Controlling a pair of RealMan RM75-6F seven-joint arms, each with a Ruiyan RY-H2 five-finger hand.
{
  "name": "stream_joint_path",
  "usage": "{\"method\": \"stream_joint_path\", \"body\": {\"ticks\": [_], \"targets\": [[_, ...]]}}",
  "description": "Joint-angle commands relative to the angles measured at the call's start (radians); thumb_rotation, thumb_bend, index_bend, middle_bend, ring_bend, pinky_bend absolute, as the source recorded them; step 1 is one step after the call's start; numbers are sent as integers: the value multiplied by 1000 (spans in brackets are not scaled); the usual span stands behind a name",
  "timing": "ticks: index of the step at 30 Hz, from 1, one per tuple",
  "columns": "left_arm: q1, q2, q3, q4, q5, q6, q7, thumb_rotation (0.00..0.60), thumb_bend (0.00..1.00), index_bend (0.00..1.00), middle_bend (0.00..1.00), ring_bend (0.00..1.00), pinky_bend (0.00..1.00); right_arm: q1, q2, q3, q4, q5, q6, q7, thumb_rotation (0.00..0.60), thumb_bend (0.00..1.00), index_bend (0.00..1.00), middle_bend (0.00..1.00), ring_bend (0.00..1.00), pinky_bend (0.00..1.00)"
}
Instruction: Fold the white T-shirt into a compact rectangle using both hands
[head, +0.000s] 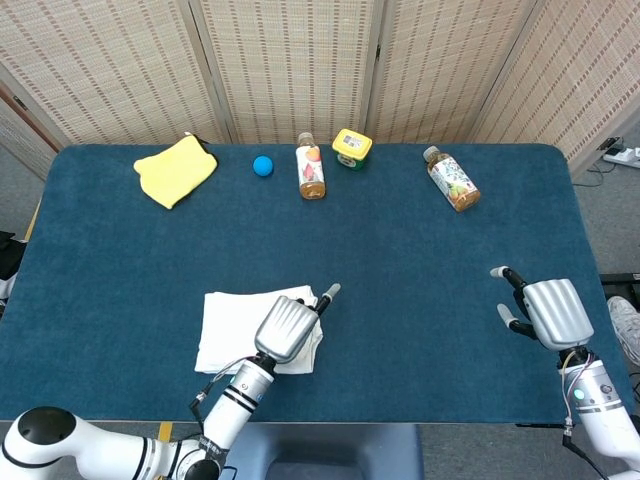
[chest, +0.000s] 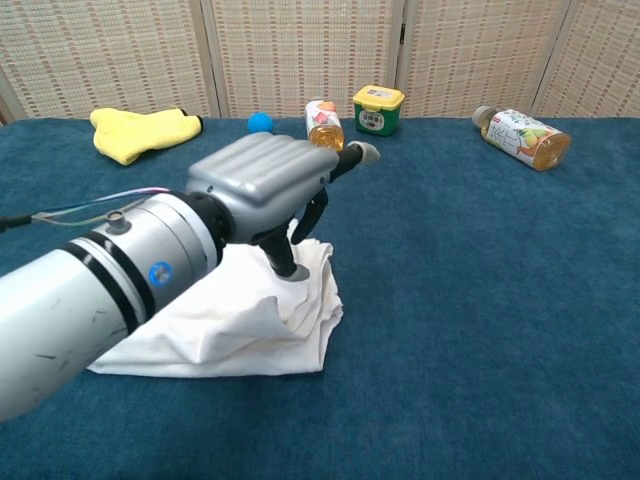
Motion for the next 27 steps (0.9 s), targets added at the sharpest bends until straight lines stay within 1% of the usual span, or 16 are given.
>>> {"method": "stream_joint_path", "body": {"ticks": [1, 4, 7, 10, 14, 20, 27], "targets": [[30, 68, 6, -75, 0, 18, -7, 600, 199, 20, 721, 662, 909, 0, -1, 1, 2, -1, 1, 3, 600, 341, 300, 916, 948, 1000], [50, 106, 27, -93, 16, 29, -11, 600, 199, 21, 722, 662, 909, 1, -4, 2, 5, -2, 0, 7, 600, 341, 300, 916, 948, 1000], [68, 110, 56, -55, 38, 29, -29, 600, 199, 23, 722, 662, 909, 3, -9, 1, 8, -5, -2, 10, 600, 341, 300, 916, 948, 1000], [78, 90, 69, 7, 41, 18, -50, 600, 199, 29, 722, 662, 909, 4, -10, 1, 8, -7, -3, 10, 600, 341, 300, 916, 948, 1000], [88, 55, 66, 70, 39, 2, -86, 600, 199, 31, 722, 662, 908, 4, -7, 1, 7, -7, -4, 9, 600, 342, 300, 916, 948, 1000], [92, 12, 85, 89, 77, -11, -92, 600, 199, 32, 722, 662, 908, 3, -8, 1, 8, -1, -7, 6, 600, 342, 300, 916, 948, 1000], [93, -42, 101, 102, 88, -40, -69, 600, 199, 32, 722, 662, 909, -1, -2, 2, 6, 4, -5, 2, 600, 342, 300, 916, 948, 1000]]}}
